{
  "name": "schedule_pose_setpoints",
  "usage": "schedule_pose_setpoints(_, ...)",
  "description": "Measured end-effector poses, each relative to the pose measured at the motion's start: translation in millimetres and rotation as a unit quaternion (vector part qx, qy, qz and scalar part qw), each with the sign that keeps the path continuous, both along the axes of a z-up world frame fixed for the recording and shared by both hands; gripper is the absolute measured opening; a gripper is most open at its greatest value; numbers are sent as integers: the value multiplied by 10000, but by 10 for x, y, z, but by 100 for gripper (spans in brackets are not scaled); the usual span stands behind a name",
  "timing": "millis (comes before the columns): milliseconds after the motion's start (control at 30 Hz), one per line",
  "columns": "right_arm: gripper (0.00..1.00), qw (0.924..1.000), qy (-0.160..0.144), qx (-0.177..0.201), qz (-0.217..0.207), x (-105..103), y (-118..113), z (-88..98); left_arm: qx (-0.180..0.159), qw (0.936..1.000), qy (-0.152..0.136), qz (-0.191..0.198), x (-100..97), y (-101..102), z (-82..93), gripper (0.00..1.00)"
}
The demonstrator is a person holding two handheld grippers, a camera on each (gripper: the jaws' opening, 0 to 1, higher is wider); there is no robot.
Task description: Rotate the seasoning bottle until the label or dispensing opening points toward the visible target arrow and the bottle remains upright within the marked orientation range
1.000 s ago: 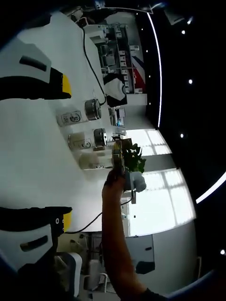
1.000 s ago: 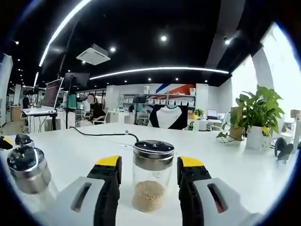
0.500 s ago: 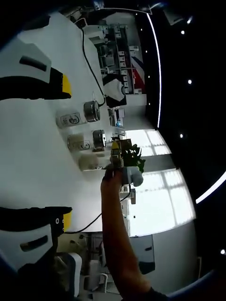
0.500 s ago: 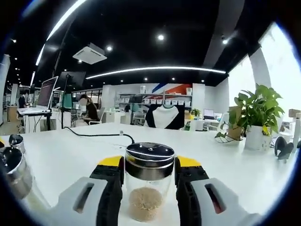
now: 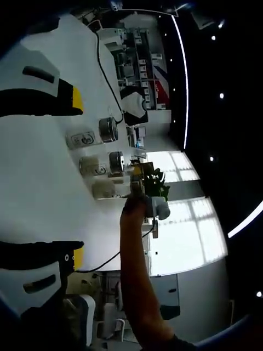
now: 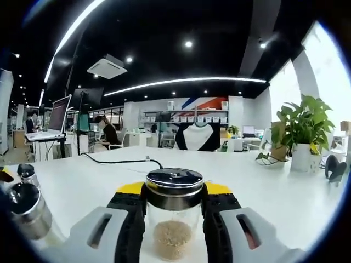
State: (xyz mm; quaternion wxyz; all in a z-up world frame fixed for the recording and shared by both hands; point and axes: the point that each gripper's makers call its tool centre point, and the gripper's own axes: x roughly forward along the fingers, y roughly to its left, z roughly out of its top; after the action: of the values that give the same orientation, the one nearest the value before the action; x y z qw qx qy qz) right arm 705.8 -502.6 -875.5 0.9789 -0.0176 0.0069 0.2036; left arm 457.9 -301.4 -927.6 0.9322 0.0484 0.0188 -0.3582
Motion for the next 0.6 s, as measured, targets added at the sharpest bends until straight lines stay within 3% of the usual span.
schedule_pose_setpoints(500,37,9999,50,100,-7,-207,-227,96,-296,9994,130,-103,-49,-103,15,100)
schedule_pose_setpoints(600,37,9999,-39,123,95,-334,-224,152,-288,9994,124,-166,-58,-134,0,99)
